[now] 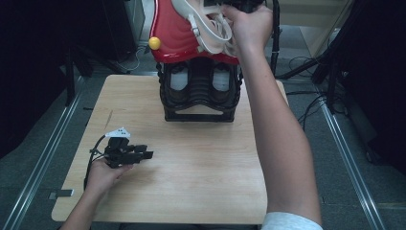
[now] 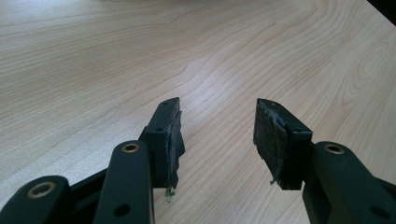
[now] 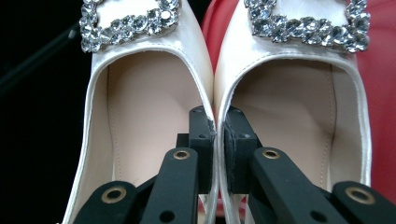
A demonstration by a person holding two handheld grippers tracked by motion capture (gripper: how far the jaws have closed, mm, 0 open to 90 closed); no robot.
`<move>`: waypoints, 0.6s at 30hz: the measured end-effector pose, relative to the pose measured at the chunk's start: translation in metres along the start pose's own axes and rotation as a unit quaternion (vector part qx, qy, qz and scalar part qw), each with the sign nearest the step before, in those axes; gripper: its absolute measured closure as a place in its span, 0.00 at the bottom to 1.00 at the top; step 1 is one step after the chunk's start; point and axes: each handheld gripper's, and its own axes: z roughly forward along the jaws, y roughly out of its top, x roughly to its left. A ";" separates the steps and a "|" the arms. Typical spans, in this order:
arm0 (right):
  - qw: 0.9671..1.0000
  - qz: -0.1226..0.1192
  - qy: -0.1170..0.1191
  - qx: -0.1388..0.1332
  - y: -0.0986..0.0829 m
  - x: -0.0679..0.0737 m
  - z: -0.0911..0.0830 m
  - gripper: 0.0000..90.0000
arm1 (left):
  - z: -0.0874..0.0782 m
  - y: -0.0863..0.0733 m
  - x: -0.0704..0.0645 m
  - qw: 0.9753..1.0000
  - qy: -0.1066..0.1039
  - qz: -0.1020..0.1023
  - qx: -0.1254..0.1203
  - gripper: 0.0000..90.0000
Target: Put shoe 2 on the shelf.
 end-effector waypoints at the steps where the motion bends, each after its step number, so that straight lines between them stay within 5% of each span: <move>1: 1.000 0.011 -0.003 -0.007 0.002 -0.004 0.000 0.94 | 0.000 0.000 0.000 1.000 0.002 0.001 -0.001 0.57; 10: 0.994 0.058 -0.068 -0.056 0.010 -0.019 0.014 0.94 | 0.003 0.001 -0.002 1.000 -0.001 0.001 -0.001 0.58; 18: 0.988 0.090 -0.105 -0.063 0.012 -0.023 0.032 0.93 | 0.003 0.001 -0.004 1.000 -0.007 0.007 0.000 0.58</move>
